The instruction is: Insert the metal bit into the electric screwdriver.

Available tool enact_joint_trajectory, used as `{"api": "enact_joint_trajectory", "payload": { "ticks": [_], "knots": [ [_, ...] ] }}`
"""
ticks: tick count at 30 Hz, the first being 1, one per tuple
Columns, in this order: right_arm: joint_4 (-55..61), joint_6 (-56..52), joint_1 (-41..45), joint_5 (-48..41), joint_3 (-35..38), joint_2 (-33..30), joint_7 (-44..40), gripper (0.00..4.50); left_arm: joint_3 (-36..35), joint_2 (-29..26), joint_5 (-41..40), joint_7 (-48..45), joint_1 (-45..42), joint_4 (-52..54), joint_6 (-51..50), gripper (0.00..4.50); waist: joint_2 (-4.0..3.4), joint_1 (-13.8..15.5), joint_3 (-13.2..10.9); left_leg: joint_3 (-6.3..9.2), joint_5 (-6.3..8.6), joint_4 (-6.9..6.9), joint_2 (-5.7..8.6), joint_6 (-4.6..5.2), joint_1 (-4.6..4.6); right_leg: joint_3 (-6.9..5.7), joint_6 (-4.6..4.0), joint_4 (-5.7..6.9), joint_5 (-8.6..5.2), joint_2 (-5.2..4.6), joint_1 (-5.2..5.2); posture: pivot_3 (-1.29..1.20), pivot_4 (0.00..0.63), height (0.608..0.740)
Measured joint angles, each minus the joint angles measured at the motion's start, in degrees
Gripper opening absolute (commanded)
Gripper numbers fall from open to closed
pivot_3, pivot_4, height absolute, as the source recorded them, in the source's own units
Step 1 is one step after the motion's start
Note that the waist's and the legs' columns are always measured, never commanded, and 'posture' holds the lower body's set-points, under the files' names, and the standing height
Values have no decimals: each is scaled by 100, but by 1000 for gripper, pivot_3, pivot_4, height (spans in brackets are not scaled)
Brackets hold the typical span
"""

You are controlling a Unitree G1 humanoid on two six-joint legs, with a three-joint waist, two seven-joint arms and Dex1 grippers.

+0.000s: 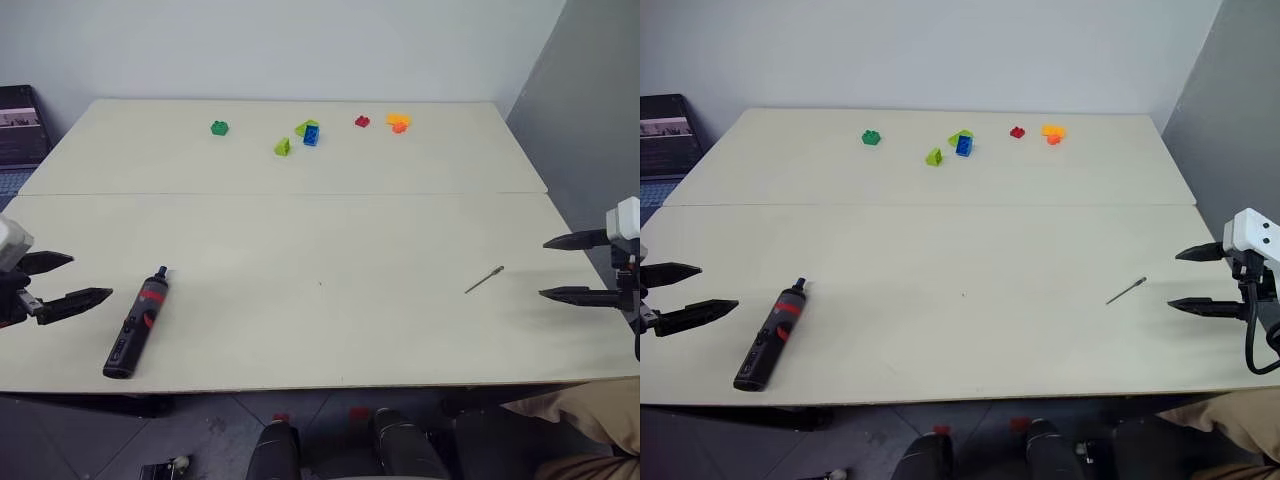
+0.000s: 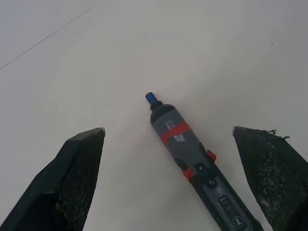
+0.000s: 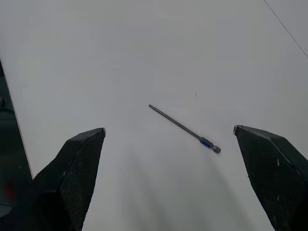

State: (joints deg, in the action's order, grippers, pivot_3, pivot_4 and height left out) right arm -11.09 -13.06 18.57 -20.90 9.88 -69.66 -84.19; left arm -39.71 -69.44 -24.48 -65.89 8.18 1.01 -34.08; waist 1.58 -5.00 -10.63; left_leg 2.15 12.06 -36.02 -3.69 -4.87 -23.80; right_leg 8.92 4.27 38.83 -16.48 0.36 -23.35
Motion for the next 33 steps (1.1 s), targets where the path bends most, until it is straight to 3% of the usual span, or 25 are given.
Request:
{"api": "enact_joint_trajectory", "payload": {
  "ticks": [10,16,24,33],
  "knots": [
    [-54,153,52,59,-62,48,-32,4500,0,208,78,90,60,-42,-41,4444,0,-2,0,-1,-1,-3,-1,1,2,1,0,6,0,1,1,0,150,740],
    [-51,170,72,56,-121,163,-32,4500,0,531,204,620,43,162,-153,4444,1,-1,0,0,-1,-4,-1,1,2,1,1,8,0,2,2,0,150,740],
    [27,211,69,-22,-119,364,-24,4500,-4,1064,-102,1627,9,1289,-1728,4444,2,-1,1,6,-1,-9,0,1,4,0,3,13,2,4,9,0,150,740],
    [614,0,345,-477,-102,1026,96,4500,373,1180,-408,2655,-967,1544,-3599,4444,5,-8,1,17,-5,-15,1,4,8,-3,18,17,11,9,16,0,150,740]
  ]
}}
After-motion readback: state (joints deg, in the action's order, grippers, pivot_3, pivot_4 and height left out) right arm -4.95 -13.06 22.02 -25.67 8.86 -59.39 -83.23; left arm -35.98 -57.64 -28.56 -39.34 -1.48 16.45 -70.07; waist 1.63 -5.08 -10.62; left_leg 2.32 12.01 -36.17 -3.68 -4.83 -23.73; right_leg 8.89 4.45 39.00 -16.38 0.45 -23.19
